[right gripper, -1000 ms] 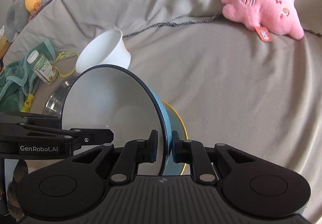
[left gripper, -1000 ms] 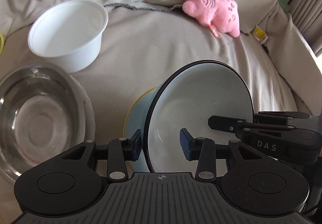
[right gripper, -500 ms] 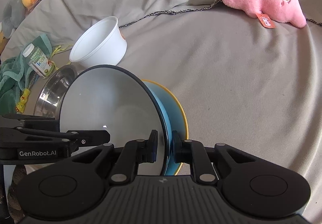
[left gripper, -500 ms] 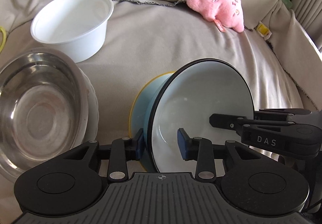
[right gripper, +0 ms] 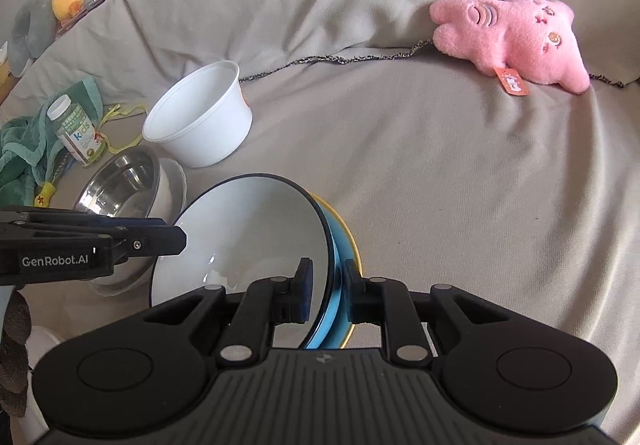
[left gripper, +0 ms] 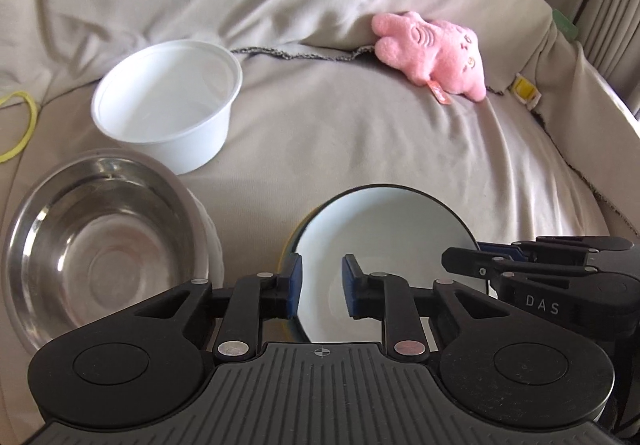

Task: Organize plates and bowls
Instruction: 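Lower the blue bowl into the yellow-rimmed bowl and release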

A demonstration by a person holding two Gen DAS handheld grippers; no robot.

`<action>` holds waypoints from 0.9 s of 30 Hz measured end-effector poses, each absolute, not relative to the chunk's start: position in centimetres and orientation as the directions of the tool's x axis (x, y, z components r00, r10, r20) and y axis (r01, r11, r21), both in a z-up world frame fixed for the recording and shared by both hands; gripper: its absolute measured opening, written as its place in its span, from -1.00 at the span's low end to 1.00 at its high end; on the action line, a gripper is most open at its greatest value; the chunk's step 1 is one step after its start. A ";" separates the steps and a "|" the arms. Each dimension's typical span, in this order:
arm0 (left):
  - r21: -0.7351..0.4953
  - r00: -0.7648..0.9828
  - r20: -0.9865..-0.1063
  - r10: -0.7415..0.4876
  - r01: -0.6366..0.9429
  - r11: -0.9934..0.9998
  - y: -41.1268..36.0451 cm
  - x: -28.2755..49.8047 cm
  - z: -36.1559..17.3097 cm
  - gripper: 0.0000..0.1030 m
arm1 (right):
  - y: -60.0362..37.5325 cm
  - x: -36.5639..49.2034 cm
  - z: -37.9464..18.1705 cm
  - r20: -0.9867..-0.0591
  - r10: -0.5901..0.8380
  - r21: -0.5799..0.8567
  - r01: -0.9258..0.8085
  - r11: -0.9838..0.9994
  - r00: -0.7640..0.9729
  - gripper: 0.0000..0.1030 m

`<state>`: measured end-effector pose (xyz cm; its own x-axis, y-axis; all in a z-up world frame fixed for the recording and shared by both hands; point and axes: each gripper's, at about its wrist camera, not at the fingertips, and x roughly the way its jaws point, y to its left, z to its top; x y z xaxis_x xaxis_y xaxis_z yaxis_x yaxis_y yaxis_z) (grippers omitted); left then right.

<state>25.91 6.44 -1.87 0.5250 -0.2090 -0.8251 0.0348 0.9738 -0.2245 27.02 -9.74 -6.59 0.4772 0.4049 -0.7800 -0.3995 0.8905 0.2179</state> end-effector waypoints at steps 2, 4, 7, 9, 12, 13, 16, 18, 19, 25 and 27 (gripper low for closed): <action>-0.207 0.520 -0.828 -0.210 0.064 0.976 5.5 26.5 -2.2 -0.55 | -9.5 26.7 -6.4 -0.780 0.376 0.190 -0.383 0.904 0.500 -0.66; -0.235 0.571 -0.785 -0.241 0.086 0.968 5.0 26.3 -2.4 -0.54 | -9.2 26.0 -6.0 -0.767 0.310 0.114 -0.355 0.928 0.562 -0.65; -0.283 0.574 -0.764 -0.294 0.111 0.953 4.9 25.8 -3.4 -0.59 | -8.8 24.9 -5.4 -0.745 0.243 0.032 -0.331 0.943 0.621 -0.39; -0.299 0.561 -0.759 -0.330 0.151 0.942 5.1 25.2 -3.3 -0.58 | -8.7 24.7 -5.3 -0.749 0.243 0.040 -0.323 0.946 0.617 -0.22; -0.303 0.560 -0.753 -0.346 0.171 0.937 5.7 24.5 -2.9 -0.58 | -8.4 25.0 -5.6 -0.761 0.233 0.055 -0.297 0.953 0.606 -0.11; -0.308 0.550 -0.758 -0.351 0.173 0.936 6.0 24.4 -2.9 -0.58 | -8.0 24.9 -5.9 -0.769 0.221 0.051 -0.286 0.957 0.600 -0.11; -0.331 0.551 -0.759 -0.348 0.135 0.934 7.4 24.0 -3.0 -0.58 | -7.5 24.6 -6.3 -0.775 0.207 0.046 -0.274 0.961 0.597 -0.11; -0.341 0.562 -0.754 -0.341 0.110 0.934 8.4 23.6 -3.0 -0.60 | -7.5 24.4 -6.4 -0.774 0.208 0.045 -0.276 0.960 0.598 -0.10; -0.356 0.564 -0.749 -0.348 0.100 0.929 8.9 23.6 -3.0 -0.60 | -7.6 24.4 -6.6 -0.775 0.197 0.038 -0.267 0.963 0.601 -0.09; -0.364 0.556 -0.748 -0.362 0.112 0.925 8.7 23.2 -2.9 -0.59 | -9.6 25.0 -7.0 -0.790 0.187 0.102 -0.175 0.979 0.583 -0.08; -0.378 0.561 -0.734 -0.383 0.132 0.916 8.6 22.5 -2.3 -0.58 | -10.1 25.0 -7.2 -0.800 0.228 0.157 -0.172 0.972 0.555 -0.08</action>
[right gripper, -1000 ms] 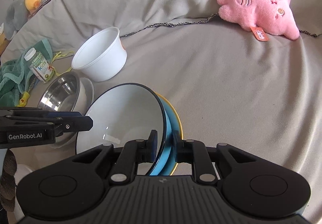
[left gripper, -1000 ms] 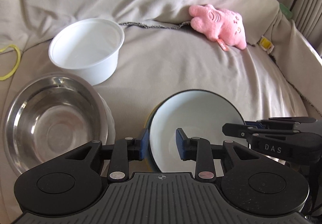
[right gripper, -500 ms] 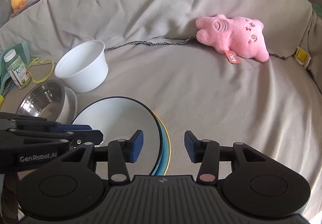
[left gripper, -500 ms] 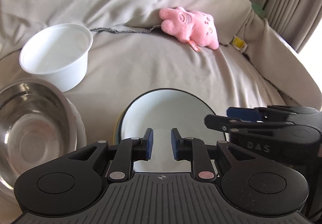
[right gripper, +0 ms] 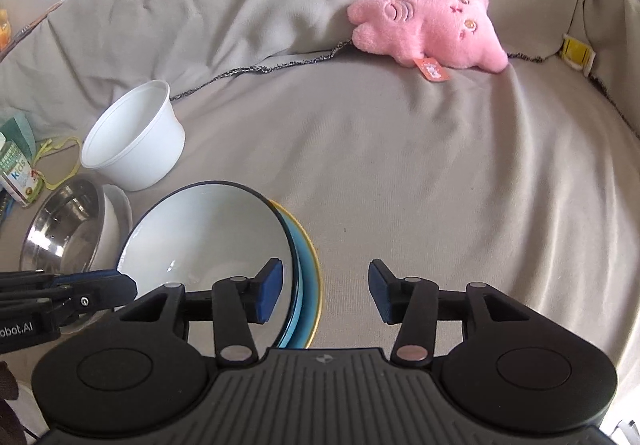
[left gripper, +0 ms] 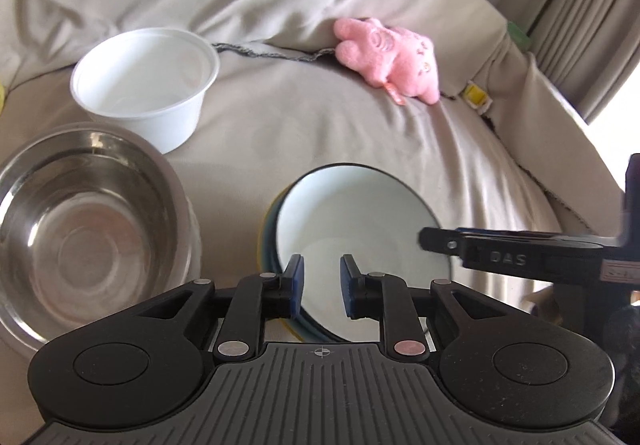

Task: Organize plates and bowls
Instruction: 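Lower the blue bowl into the yellow-rimmed bowl and release, then move both grippers to the white plastic bowl and grip its rim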

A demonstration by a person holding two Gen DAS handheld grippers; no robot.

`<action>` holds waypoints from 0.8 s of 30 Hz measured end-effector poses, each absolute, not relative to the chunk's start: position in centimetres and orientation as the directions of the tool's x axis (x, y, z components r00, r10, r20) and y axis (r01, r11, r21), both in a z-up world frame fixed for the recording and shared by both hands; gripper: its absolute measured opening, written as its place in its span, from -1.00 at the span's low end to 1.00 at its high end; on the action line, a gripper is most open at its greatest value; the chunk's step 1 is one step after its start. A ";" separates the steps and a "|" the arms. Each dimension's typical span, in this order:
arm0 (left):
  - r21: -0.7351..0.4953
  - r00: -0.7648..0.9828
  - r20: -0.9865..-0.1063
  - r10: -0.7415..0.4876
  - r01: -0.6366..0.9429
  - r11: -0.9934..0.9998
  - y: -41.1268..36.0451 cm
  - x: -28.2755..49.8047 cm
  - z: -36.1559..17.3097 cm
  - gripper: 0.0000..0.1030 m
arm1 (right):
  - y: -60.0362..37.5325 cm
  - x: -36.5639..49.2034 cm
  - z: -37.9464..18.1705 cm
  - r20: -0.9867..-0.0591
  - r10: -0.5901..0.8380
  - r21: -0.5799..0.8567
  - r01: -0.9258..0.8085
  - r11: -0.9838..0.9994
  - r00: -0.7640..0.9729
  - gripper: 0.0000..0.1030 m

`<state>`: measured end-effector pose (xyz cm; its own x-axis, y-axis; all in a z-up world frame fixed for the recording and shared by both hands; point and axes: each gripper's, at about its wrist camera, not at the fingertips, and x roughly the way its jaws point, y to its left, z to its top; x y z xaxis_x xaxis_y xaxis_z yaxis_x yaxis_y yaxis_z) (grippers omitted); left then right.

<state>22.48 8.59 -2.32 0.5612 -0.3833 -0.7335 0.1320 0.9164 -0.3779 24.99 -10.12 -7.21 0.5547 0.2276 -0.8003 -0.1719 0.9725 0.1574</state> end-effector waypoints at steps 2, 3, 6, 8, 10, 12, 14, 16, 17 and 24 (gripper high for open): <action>-0.367 0.572 -0.726 -0.382 0.147 0.919 8.4 21.8 -1.7 -0.58 | -10.2 24.8 -7.4 -0.804 0.241 0.172 -0.175 0.969 0.544 -0.08; -0.358 0.575 -0.728 -0.374 0.146 0.922 8.3 21.4 -1.4 -0.58 | -10.2 24.6 -7.6 -0.804 0.237 0.164 -0.180 0.970 0.545 -0.08; -0.307 0.576 -0.756 -0.311 0.108 0.945 8.3 20.7 -1.4 -0.58 | -9.9 24.3 -7.7 -0.803 0.237 0.147 -0.203 0.968 0.547 -0.08; -0.274 0.561 -0.780 -0.277 0.092 0.957 8.2 20.5 -1.8 -0.58 | -9.9 24.2 -7.8 -0.797 0.249 0.146 -0.225 0.963 0.550 -0.08; -0.258 0.542 -0.800 -0.256 0.074 0.963 8.1 20.6 -2.2 -0.58 | -9.8 24.2 -7.9 -0.788 0.254 0.137 -0.242 0.960 0.560 -0.08; -0.236 0.532 -0.813 -0.236 0.070 0.969 7.8 20.8 -2.1 -0.58 | -9.9 24.0 -7.8 -0.780 0.256 0.126 -0.257 0.958 0.571 -0.08; -0.242 0.533 -0.809 -0.248 0.083 0.967 7.8 21.0 -1.4 -0.58 | -10.2 23.9 -7.6 -0.774 0.266 0.131 -0.266 0.955 0.575 -0.08; -0.313 0.540 -0.778 -0.321 0.110 0.943 8.2 22.0 0.2 -0.58 | -10.5 23.8 -7.1 -0.768 0.270 0.131 -0.270 0.954 0.581 -0.08; -0.349 0.545 -0.757 -0.361 0.129 0.928 8.6 22.8 1.2 -0.58 | -10.5 23.9 -6.8 -0.767 0.265 0.125 -0.270 0.955 0.585 -0.08; -0.373 0.677 -0.660 -0.326 0.082 0.924 17.0 32.0 6.6 -0.54 | -8.5 27.4 -0.4 -0.737 0.239 0.076 -0.275 0.959 0.632 0.06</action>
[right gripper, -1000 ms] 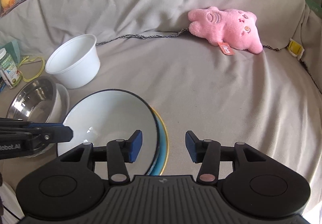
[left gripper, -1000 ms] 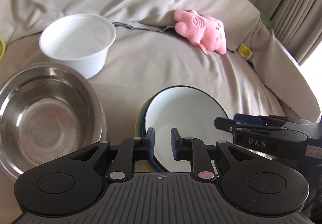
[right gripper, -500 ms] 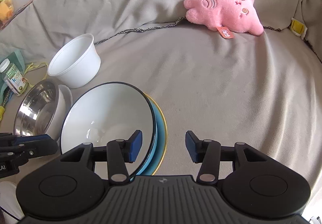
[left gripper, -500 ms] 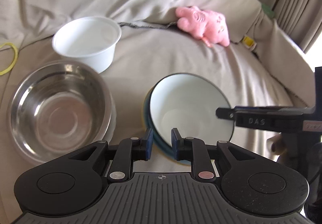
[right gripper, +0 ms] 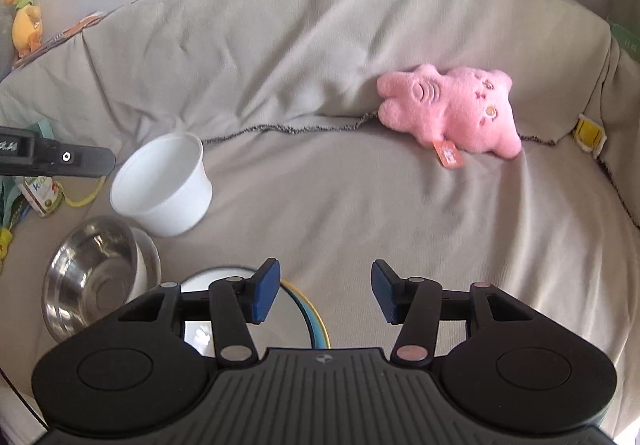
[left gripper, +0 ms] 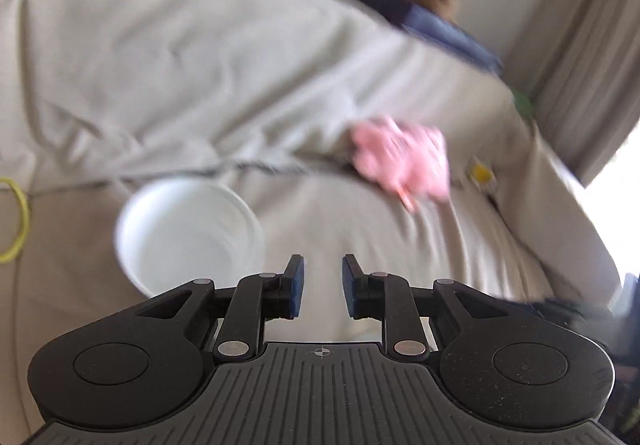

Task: Organize plates and bowls
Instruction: 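Move both grippers to the white plastic bowl and grip its rim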

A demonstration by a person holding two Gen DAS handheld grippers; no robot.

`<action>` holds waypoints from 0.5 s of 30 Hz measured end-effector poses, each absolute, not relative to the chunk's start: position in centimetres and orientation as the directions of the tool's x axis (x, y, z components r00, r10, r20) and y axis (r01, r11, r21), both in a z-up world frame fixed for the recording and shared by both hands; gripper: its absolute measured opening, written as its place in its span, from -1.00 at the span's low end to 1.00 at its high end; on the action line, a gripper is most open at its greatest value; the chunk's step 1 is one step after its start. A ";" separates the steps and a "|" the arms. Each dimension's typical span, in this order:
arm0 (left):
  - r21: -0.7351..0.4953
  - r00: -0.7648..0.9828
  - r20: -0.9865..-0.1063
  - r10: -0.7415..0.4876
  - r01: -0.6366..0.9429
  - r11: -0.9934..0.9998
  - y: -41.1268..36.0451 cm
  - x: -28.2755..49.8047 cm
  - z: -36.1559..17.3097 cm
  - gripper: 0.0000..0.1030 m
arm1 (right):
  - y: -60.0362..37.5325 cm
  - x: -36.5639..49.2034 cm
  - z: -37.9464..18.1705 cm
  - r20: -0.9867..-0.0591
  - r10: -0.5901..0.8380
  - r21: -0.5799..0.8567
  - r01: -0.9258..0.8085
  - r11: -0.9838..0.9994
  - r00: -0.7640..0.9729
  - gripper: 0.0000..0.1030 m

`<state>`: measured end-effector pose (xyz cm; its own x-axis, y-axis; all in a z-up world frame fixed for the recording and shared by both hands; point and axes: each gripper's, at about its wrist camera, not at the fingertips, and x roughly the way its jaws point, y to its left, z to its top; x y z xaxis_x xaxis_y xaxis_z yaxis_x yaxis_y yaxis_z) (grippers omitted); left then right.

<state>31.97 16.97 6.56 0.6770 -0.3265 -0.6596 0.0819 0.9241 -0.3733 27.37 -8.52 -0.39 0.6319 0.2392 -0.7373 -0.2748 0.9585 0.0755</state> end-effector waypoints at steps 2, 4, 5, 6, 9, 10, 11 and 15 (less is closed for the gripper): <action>-0.378 0.703 -0.652 -0.283 0.023 0.926 20.2 33.6 5.3 -0.54 | -7.4 29.5 0.6 -0.759 0.254 0.109 -0.268 0.957 0.599 0.10; -0.375 0.663 -0.708 -0.242 -0.064 0.925 22.9 35.8 2.8 -0.54 | -6.1 31.8 0.3 -0.791 0.283 0.160 -0.262 0.952 0.543 0.11; -0.371 0.645 -0.731 -0.225 -0.098 0.924 23.9 36.8 1.7 -0.54 | -5.2 32.9 -0.3 -0.807 0.295 0.182 -0.259 0.949 0.511 0.11; -0.375 0.624 -0.751 -0.216 -0.133 0.918 24.8 37.7 0.5 -0.54 | -4.2 33.8 -1.2 -0.822 0.298 0.192 -0.255 0.948 0.486 0.11; -0.375 0.608 -0.772 -0.184 -0.202 0.905 26.7 39.3 -1.3 -0.54 | 0.6 36.8 -2.8 -0.854 0.260 0.153 -0.259 0.954 0.451 0.11; -0.349 0.602 -0.782 -0.164 -0.205 0.914 27.1 39.7 -1.5 -0.54 | 2.1 37.4 -3.3 -0.857 0.244 0.130 -0.268 0.955 0.454 0.11; -0.326 0.588 -0.795 -0.149 -0.207 0.922 27.2 40.0 -1.8 -0.53 | 3.5 37.9 -3.8 -0.858 0.232 0.108 -0.280 0.954 0.459 0.11; -0.314 0.519 -0.837 -0.172 -0.198 0.928 27.9 40.8 -4.3 -0.53 | 6.8 39.2 -6.0 -0.878 0.225 0.107 -0.286 0.952 0.422 0.13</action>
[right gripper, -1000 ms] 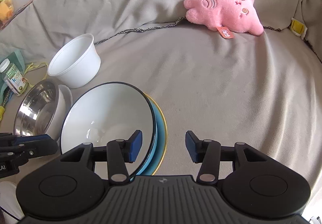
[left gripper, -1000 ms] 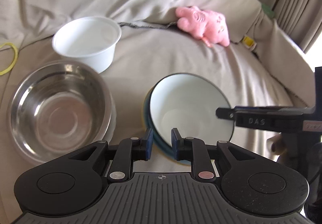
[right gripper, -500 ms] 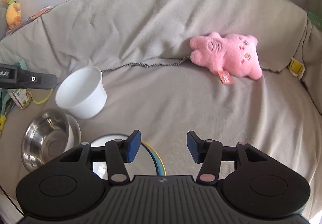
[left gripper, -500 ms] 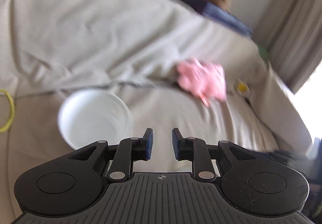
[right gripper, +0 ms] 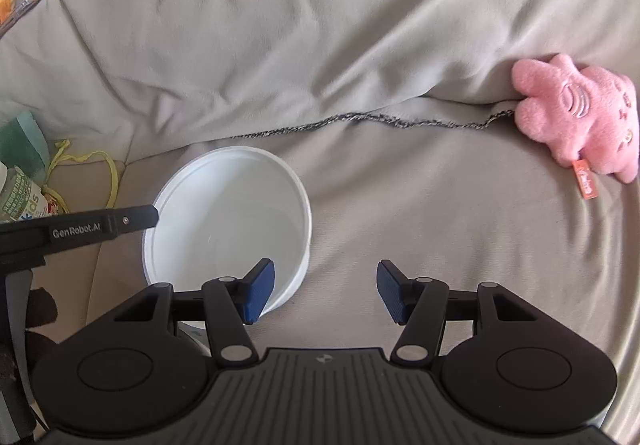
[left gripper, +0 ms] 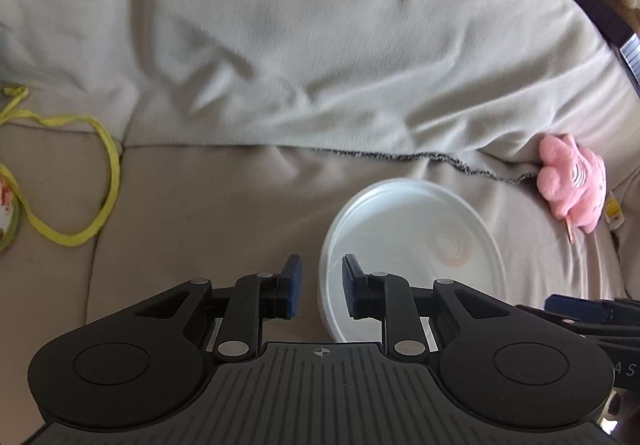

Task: Organize plates and bowls
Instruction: 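Move both grippers to the white plastic bowl and grip its rim, then carry the white plastic bowl and lower it into the blue bowl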

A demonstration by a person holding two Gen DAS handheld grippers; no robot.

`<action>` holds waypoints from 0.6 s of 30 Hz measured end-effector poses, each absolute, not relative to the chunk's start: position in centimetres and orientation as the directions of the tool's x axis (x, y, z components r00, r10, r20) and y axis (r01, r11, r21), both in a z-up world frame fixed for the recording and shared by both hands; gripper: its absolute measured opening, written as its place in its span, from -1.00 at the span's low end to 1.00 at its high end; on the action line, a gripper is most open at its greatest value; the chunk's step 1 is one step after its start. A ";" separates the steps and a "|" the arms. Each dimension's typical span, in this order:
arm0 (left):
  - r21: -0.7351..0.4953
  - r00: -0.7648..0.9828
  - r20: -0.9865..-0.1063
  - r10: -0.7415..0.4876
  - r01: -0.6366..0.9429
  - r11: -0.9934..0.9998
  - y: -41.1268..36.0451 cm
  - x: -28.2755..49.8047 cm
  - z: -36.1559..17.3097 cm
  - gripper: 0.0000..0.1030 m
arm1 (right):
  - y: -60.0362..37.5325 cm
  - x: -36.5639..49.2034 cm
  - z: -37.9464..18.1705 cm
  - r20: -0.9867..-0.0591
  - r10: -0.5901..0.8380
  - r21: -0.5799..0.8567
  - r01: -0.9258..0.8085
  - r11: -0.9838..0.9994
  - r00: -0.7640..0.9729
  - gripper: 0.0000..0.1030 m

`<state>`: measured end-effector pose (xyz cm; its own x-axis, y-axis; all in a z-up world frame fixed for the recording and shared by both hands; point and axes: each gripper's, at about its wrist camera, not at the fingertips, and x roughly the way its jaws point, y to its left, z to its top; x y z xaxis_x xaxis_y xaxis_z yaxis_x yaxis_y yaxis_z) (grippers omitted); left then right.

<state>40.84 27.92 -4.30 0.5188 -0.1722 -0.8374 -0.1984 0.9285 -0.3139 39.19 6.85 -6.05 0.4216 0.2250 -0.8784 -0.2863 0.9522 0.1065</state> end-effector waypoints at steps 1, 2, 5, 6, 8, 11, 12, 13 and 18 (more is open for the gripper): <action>-0.351 0.508 -0.835 -0.210 -0.198 0.915 28.2 41.1 -5.2 -0.53 | 7.3 39.6 -6.9 -0.886 0.231 0.121 -0.280 0.952 0.401 0.14; -0.384 0.499 -0.833 -0.241 -0.208 0.900 28.4 41.4 -6.0 -0.53 | 7.8 39.9 -7.7 -0.893 0.233 0.136 -0.265 0.955 0.384 0.14; -0.435 0.505 -0.818 -0.274 -0.232 0.870 28.4 41.9 -7.4 -0.53 | 8.2 41.0 -10.0 -0.891 0.228 0.159 -0.200 0.967 0.393 0.13; -0.452 0.509 -0.811 -0.290 -0.228 0.862 28.2 42.0 -7.6 -0.52 | 8.3 41.3 -10.6 -0.892 0.222 0.157 -0.190 0.969 0.395 0.11; -0.482 0.519 -0.793 -0.319 -0.216 0.849 27.8 41.9 -7.6 -0.53 | 8.2 42.1 -11.6 -0.899 0.238 0.179 -0.188 0.966 0.367 -0.52; -0.475 0.543 -0.780 -0.311 -0.191 0.859 26.7 40.7 -5.9 -0.50 | 7.5 41.7 -10.8 -0.899 0.254 0.205 -0.171 0.964 0.358 -0.65; -0.472 0.560 -0.769 -0.309 -0.172 0.865 26.2 40.1 -4.8 -0.50 | 7.3 41.1 -9.8 -0.890 0.254 0.193 -0.192 0.962 0.378 -0.65; -0.478 0.581 -0.751 -0.314 -0.149 0.866 25.7 39.5 -3.2 -0.50 | 7.0 40.3 -8.5 -0.877 0.251 0.174 -0.217 0.961 0.410 -0.65; -0.526 0.706 -0.609 -0.361 -0.018 0.850 23.3 33.9 5.0 -0.49 | 3.5 34.3 -0.5 -0.793 0.277 0.107 -0.323 0.940 0.543 -0.65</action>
